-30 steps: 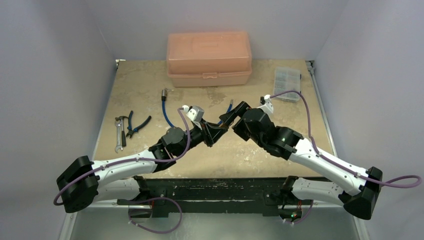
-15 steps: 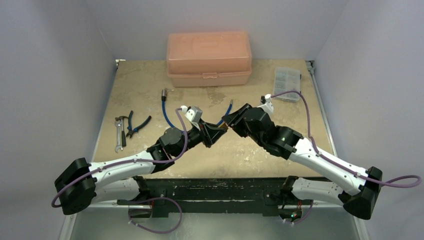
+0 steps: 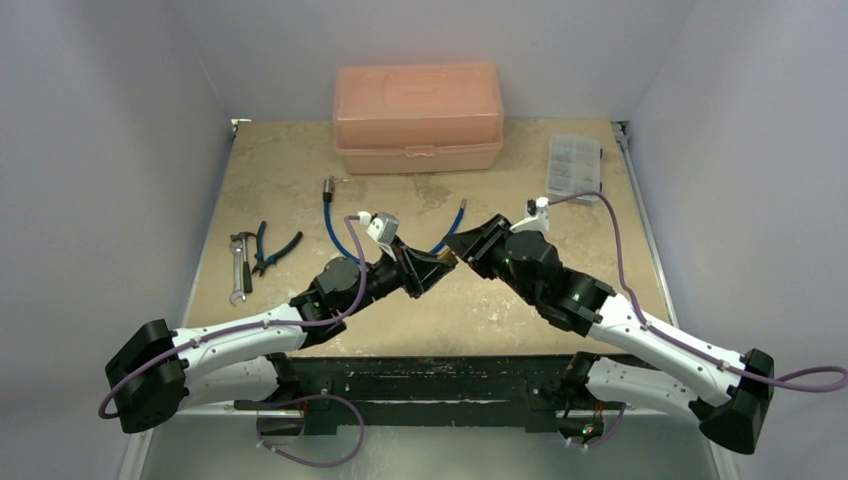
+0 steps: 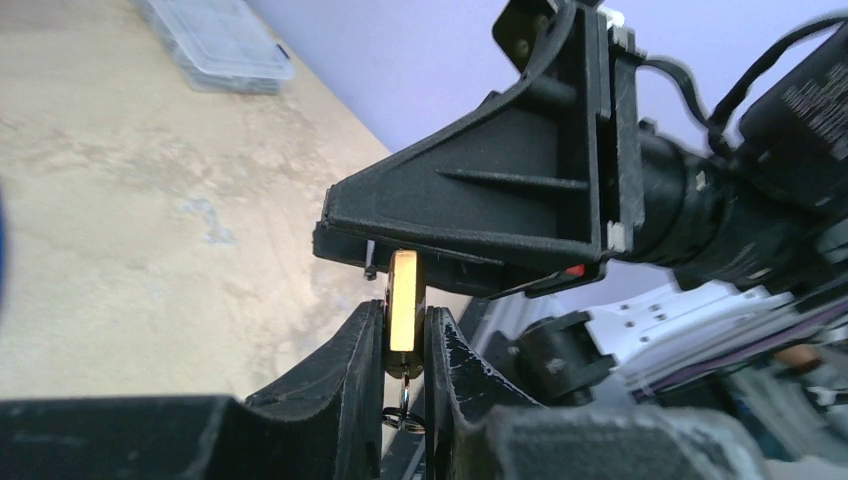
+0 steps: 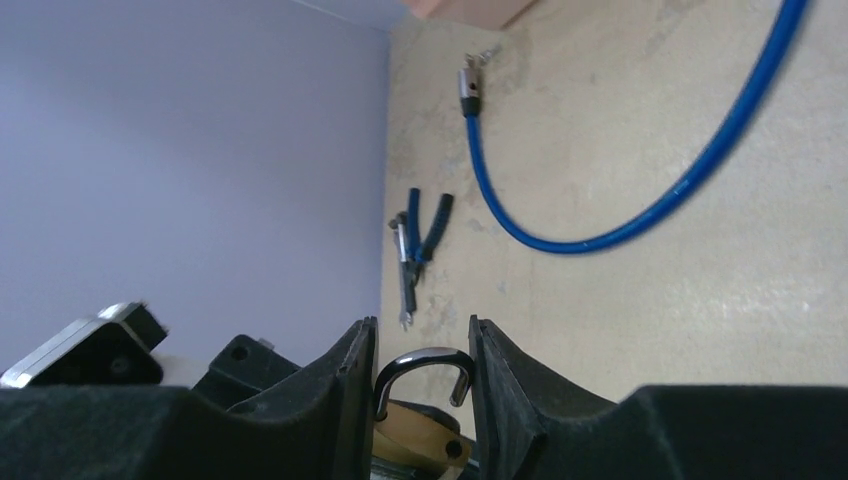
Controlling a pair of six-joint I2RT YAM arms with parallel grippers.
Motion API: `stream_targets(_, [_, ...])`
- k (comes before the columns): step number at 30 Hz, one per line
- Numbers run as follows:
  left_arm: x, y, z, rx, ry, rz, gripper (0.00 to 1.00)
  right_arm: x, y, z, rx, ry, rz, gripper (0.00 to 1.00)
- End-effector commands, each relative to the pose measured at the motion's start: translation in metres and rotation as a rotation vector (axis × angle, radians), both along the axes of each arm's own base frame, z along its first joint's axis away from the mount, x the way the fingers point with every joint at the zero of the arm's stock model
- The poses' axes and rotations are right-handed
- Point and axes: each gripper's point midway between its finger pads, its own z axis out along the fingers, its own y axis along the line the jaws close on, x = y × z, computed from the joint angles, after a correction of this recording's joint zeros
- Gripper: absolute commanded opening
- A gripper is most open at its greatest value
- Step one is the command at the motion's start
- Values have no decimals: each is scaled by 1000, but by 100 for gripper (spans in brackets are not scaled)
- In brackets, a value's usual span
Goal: Unlock with the key
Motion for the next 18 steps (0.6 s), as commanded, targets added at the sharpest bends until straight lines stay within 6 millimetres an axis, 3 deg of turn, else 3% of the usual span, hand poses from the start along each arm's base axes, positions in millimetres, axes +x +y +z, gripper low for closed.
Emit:
stream_targets(1, [-23,-6,32,-174,74,-126,0,-3,0,34,114,-214,45,14])
stream_targets(6, [-40,-11,34,-224,150,-227,0,-14,-1,42,166,-344,95,22])
stream_targets(9, [-46,-12,35,-227,162,-261,0,-20,4,49,172,-395,143,37])
stream_targets(12, [-44,-15,24,-173,173,-256,0,-24,8,51,160,-412,181,50])
stream_targets(18, [-39,-18,-3,-105,195,-234,0,-34,20,62,151,-444,272,65])
